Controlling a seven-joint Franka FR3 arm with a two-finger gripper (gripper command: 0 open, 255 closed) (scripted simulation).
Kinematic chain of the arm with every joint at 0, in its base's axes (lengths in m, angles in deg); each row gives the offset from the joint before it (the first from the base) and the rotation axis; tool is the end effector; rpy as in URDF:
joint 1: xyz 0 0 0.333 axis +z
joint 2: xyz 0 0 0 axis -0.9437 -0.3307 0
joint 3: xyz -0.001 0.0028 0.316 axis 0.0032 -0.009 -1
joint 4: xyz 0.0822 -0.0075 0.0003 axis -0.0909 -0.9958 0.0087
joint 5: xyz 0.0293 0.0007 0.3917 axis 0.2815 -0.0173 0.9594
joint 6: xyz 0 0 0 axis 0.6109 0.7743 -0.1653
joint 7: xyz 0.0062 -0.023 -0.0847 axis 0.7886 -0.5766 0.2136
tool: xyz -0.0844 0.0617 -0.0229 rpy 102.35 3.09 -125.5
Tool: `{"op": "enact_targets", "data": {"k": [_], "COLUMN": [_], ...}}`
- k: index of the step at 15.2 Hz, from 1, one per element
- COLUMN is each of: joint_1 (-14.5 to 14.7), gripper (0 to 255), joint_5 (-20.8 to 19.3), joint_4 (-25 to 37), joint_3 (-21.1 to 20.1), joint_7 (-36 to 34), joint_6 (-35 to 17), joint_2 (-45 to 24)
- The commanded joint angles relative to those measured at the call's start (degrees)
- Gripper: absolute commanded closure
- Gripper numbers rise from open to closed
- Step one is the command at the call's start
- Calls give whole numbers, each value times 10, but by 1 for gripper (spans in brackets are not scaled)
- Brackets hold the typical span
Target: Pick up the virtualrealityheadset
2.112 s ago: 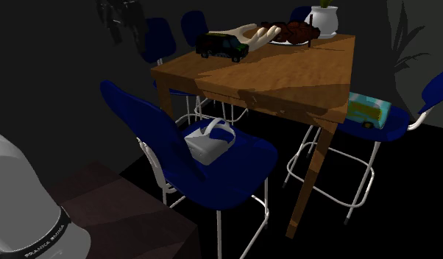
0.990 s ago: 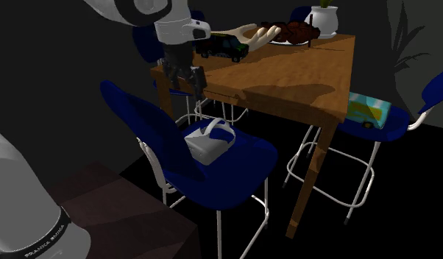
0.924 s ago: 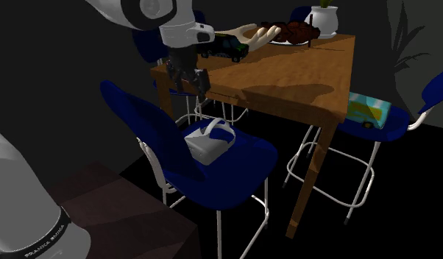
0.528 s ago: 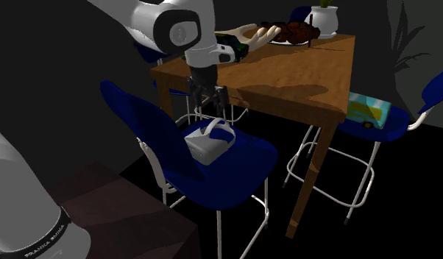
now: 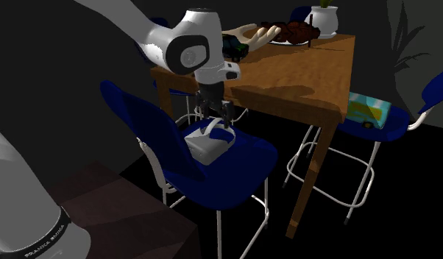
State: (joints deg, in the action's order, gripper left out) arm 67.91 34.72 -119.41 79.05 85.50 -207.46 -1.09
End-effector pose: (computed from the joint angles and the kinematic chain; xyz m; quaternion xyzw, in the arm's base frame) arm 0.4890 -0.1436 0.3304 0.9955 -0.0732 0.0586 0.0105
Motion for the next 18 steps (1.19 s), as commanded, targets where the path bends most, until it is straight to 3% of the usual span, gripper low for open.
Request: {"op": "enact_targets", "data": {"k": [1, 3, 4, 13, 18], "joint_1": [0, 0, -1, 0, 0], "gripper": [0, 0, 255, 255, 255], "joint_5": [6, 7, 8, 7, -4], "joint_4": [-3, -4, -3, -4, 7], "joint_3": [0, 0, 0, 0, 0], "joint_7": [4, 5, 7, 5, -3], "joint_6": [-17, -22, -21, -22, 18], "joint_2": [-14, -18, -19, -18, 11]}}
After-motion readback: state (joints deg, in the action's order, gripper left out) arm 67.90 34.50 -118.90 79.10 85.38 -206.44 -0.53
